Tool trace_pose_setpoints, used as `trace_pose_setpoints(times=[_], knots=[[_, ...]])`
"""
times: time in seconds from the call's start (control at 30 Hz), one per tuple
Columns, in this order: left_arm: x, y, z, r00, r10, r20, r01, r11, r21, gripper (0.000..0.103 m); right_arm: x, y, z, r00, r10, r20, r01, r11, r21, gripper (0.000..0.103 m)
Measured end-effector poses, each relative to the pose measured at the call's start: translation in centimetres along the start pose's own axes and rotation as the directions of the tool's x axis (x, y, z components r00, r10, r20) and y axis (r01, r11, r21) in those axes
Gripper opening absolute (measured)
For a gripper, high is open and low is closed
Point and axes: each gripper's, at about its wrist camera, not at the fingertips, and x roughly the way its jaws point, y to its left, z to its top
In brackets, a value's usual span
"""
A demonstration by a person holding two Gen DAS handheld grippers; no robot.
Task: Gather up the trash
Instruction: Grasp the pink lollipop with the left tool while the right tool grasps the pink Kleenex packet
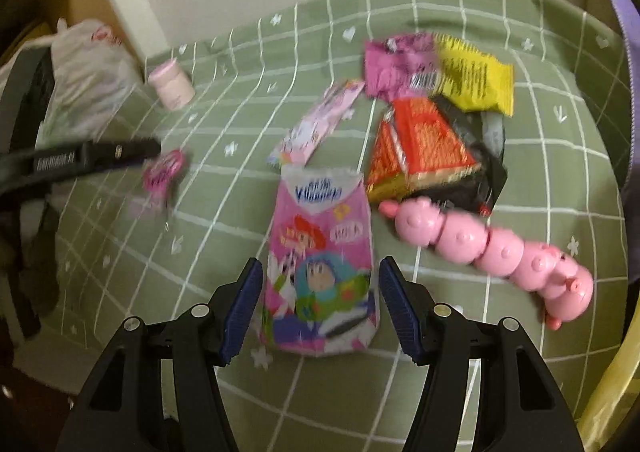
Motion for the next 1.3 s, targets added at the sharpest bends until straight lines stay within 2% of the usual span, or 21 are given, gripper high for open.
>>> trace_pose_setpoints(times=[0.2,0.27,0.3,0.33,0.37,0.43,0.53,0.57,0.67,0.8,0.87,0.93,1.03,1.07,1.1,1.17,1.23,1.3], knots=[[-0.1,-0.3,-0.1,1.000,-0.006,-0.007,0.006,1.000,0.013,0.047,0.6,-1.5,-0.3,1.000,0.027,-0.006,-0.027,0.997,0.069,0.057],[-0.2,-0.2,-0.3,1.000,0.009,-0.010,-0.008,1.000,0.029,0.048,0.4,-1.4,-0.7,0.999,0.035,-0.010,-0.034,0.997,0.070,0.053],[-0.2,0.0,-0.3,1.000,0.009,-0.008,-0.008,1.000,0.030,0.049,0.4,-1.3,-0.8,0.999,0.032,-0.009,-0.031,0.997,0.064,0.037],[-0.3,0.3,-0.4,1.000,0.007,-0.005,-0.007,1.000,0.020,0.049,0.3,-1.2,-0.9,1.000,0.021,-0.008,-0.021,0.998,0.056,0.027],[-0.4,0.6,-0.5,1.000,0.003,-0.003,-0.003,1.000,0.001,0.049,0.2,-1.2,-1.0,1.000,0.018,-0.010,-0.017,0.998,0.055,0.025],[-0.7,1.2,-0.6,1.000,0.004,-0.001,-0.005,1.000,-0.030,0.052,-0.4,-1.3,-1.0,1.000,0.026,0.004,-0.026,0.997,0.074,0.013],[-1.1,1.5,-1.1,0.998,0.061,0.001,-0.060,0.997,-0.052,0.055,-1.5,-1.3,-0.9,0.999,0.009,0.031,-0.011,0.998,0.068,0.010],[-0.9,1.7,-1.3,0.997,0.072,-0.020,-0.073,0.994,-0.076,0.056,-2.1,-1.4,-0.9,0.999,0.003,0.046,-0.006,0.998,0.068,0.010],[0.1,2.0,-1.8,0.996,0.039,-0.082,-0.050,0.989,-0.137,0.056,-3.4,-1.6,-0.7,0.997,0.002,0.077,-0.009,0.996,0.084,0.010],[1.0,1.7,-1.2,0.994,0.044,-0.104,-0.058,0.988,-0.143,0.056,-4.2,-2.0,-0.8,0.997,-0.005,0.081,-0.003,0.996,0.088,0.010],[1.7,1.2,-0.5,0.990,0.082,-0.113,-0.095,0.988,-0.119,0.056,-4.4,-2.0,-0.9,0.997,-0.012,0.073,0.005,0.996,0.086,0.010],[2.9,0.6,-0.1,0.981,0.121,-0.153,-0.133,0.989,-0.071,0.056,-4.7,-2.0,-1.2,0.997,-0.015,0.071,0.009,0.997,0.082,0.010],[3.7,-0.8,0.6,0.973,0.173,-0.152,-0.171,0.985,0.030,0.057,-5.3,-2.0,-1.4,0.997,-0.030,0.076,0.024,0.997,0.075,0.010],[3.8,-1.1,0.7,0.974,0.168,-0.151,-0.163,0.986,0.043,0.054,-5.6,-2.1,-1.5,0.996,-0.039,0.081,0.032,0.997,0.077,0.010],[3.8,-1.3,0.8,0.976,0.157,-0.149,-0.151,0.987,0.048,0.045,-6.0,-2.3,-1.6,0.995,-0.046,0.088,0.039,0.996,0.081,0.010],[3.3,-1.9,1.1,0.981,0.141,-0.130,-0.134,0.989,0.066,0.038,-6.7,-2.6,-1.7,0.992,-0.061,0.107,0.051,0.994,0.092,0.010],[2.3,-2.7,1.5,0.990,0.113,-0.088,-0.107,0.991,0.078,0.016,-7.5,-2.8,-1.7,0.989,-0.073,0.127,0.060,0.993,0.102,0.010],[0.8,-3.9,2.2,0.998,0.061,-0.036,-0.057,0.994,0.098,0.013,-8.9,-3.1,-1.6,0.983,-0.094,0.160,0.077,0.991,0.109,0.010]])
